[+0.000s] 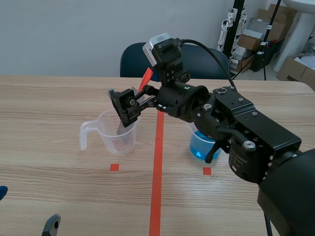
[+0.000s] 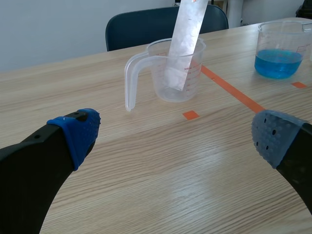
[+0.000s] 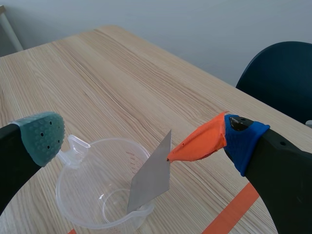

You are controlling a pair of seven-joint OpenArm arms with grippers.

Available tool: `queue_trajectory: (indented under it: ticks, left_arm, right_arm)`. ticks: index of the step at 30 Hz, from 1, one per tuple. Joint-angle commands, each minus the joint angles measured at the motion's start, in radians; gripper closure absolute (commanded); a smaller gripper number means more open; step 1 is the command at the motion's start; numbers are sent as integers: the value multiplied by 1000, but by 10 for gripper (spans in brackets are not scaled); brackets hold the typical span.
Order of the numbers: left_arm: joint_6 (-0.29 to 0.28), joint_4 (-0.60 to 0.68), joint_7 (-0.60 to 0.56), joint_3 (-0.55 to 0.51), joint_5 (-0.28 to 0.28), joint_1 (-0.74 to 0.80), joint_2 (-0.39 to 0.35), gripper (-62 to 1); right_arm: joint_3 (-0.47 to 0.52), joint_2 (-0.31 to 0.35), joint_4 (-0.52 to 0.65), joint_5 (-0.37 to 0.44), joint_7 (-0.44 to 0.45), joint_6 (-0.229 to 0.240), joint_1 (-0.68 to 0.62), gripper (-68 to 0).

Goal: Do the redox reaction experiment. return to the home posture

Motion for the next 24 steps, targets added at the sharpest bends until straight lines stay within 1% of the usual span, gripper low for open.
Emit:
queue_trajectory:
  ticks: [1, 21, 24]
  left_arm:
    - [0, 11, -18, -5, -7, 10, -6, -623]
    - [0, 12, -16, -5, -6, 2, -6, -623]
    - [0, 12, 36, -5, -6, 2, -7, -623]
  right_arm:
    - [1, 0, 9, 10, 11, 0, 14, -679]
    - [2, 0, 9, 10, 12, 0, 14, -679]
    - [2, 0, 9, 10, 12, 0, 14, -679]
